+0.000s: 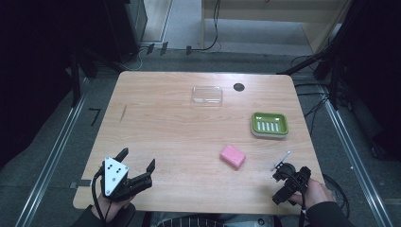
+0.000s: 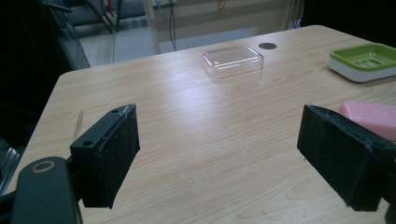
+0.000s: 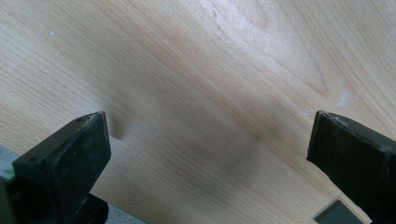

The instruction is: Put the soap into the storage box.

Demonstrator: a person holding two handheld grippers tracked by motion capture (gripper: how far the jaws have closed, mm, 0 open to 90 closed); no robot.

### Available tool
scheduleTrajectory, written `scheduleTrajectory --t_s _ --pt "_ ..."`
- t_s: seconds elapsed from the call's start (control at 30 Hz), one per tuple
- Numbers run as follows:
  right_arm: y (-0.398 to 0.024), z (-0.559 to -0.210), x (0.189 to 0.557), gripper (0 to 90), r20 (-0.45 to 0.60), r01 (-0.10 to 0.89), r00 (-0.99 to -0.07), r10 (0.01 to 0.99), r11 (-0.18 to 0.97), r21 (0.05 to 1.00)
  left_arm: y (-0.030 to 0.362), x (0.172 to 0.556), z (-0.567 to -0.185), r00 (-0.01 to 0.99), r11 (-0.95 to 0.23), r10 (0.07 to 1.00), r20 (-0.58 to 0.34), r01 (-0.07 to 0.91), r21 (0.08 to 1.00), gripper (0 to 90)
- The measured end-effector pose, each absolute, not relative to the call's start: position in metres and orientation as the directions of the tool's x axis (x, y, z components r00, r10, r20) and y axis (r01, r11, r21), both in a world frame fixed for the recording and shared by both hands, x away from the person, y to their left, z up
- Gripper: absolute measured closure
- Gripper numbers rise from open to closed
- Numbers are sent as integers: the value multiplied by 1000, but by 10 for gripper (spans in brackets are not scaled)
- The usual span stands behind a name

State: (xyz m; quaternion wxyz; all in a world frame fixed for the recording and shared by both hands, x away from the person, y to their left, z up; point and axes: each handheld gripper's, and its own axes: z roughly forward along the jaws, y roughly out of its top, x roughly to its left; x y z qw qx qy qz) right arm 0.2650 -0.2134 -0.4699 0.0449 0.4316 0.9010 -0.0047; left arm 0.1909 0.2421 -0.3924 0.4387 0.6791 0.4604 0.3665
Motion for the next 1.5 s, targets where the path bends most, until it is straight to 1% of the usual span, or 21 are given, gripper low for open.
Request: scheduleTrajectory --t_s 0.8,1.5 --pt "-209 -471 269 0 -116 760 -644 756 650 18 243 191 -393 310 -192 946 94 303 934 134" --pt "-182 -466 282 0 -126 726 -682 721 687 4 242 191 -393 311 -198 945 99 305 931 133"
